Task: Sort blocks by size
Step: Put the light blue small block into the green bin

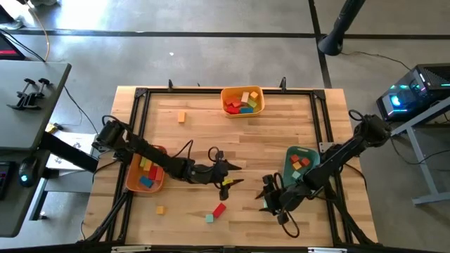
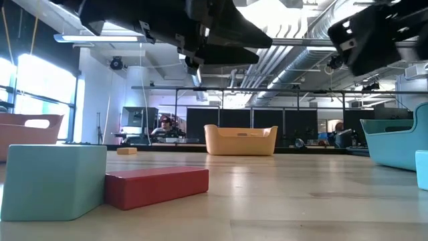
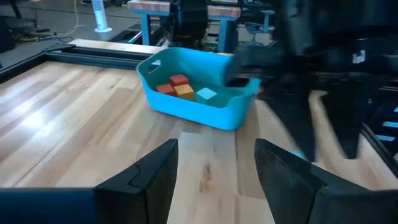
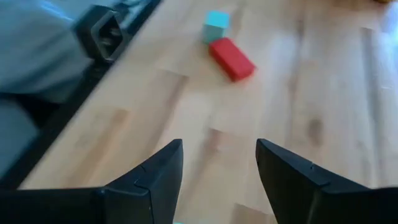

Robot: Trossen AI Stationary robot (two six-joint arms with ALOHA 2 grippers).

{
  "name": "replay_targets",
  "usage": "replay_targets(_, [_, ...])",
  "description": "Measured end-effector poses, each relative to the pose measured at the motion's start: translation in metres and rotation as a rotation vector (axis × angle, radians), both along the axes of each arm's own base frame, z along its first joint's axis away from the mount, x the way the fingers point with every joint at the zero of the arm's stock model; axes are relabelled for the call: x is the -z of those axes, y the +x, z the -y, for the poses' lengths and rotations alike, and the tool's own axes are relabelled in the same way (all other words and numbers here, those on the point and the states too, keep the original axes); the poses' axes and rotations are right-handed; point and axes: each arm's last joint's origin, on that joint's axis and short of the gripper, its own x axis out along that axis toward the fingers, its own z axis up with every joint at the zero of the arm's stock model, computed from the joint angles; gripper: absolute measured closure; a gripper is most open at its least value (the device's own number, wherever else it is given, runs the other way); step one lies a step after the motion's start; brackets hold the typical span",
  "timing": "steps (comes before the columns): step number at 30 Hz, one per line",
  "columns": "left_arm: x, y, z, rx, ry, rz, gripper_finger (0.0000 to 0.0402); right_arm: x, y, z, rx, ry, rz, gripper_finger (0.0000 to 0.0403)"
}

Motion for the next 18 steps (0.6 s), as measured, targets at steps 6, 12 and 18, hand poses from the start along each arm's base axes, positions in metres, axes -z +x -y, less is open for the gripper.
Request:
replay_targets(6, [0.0,-0.001,0.003,0.0,-0.005,-0.002,0.0204,-0.002,0.003,0.004,0.008,-0.033,-0.036,0.0161])
replay_targets(12, [0.002,-0.001,0.002,-0.006,-0.017,-0.014,0.0204,-0.001,-0.005,0.001,-0.061,-0.044,-0.175,0.0118])
replay_targets(18, [0.002,-0.001,0.002,-0.006,-0.018,-0.016,0.0204,0.018,-0.016,-0.007,-0.044,-0.055,-0.209,0.0116])
